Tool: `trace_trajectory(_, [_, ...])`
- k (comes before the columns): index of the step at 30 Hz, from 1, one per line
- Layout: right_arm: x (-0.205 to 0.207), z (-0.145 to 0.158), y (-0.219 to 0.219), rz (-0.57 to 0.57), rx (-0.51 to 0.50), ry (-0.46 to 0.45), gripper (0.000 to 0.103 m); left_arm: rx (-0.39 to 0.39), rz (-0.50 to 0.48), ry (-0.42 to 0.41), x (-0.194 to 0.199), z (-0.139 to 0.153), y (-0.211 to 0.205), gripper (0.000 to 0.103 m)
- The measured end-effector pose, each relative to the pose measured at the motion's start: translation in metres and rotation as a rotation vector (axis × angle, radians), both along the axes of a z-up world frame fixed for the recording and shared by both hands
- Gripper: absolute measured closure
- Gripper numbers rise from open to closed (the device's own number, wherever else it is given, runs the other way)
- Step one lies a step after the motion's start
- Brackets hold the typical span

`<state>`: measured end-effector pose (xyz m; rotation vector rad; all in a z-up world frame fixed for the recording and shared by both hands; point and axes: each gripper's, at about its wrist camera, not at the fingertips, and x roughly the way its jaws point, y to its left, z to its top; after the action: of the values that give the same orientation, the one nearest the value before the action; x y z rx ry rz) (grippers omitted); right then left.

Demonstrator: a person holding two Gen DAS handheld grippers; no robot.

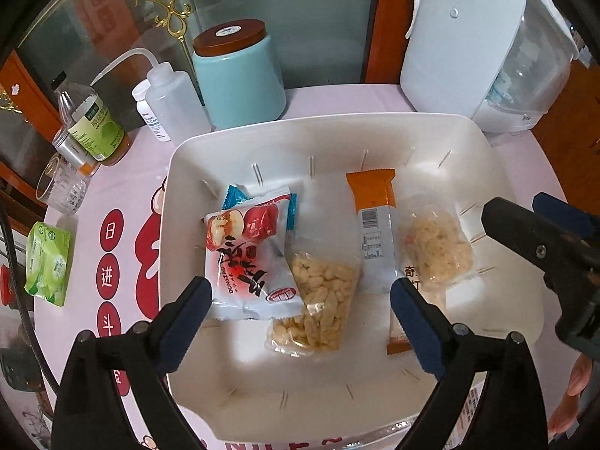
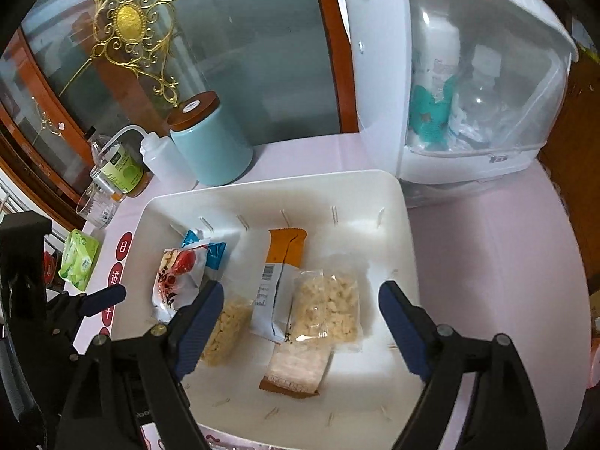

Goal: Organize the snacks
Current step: 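Move both open tools back over the snack pile on the table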

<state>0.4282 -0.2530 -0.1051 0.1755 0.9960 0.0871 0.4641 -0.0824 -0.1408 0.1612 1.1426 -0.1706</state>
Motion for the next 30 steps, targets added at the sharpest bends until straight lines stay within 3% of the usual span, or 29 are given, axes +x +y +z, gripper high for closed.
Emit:
trace_trajectory(17, [-0.072, 0.067, 0.001, 0.003, -0.014, -0.127, 0.018, 0.018, -0.078, -0.101, -0.069, 0.065, 0.0, 0.007])
trace_trajectory(30, [-0.166, 0.117, 0.019, 0.047, -0.026, -0.236, 0.018, -0.053, -0.11, -0.189, -0.144, 0.123, 0.024, 0.007])
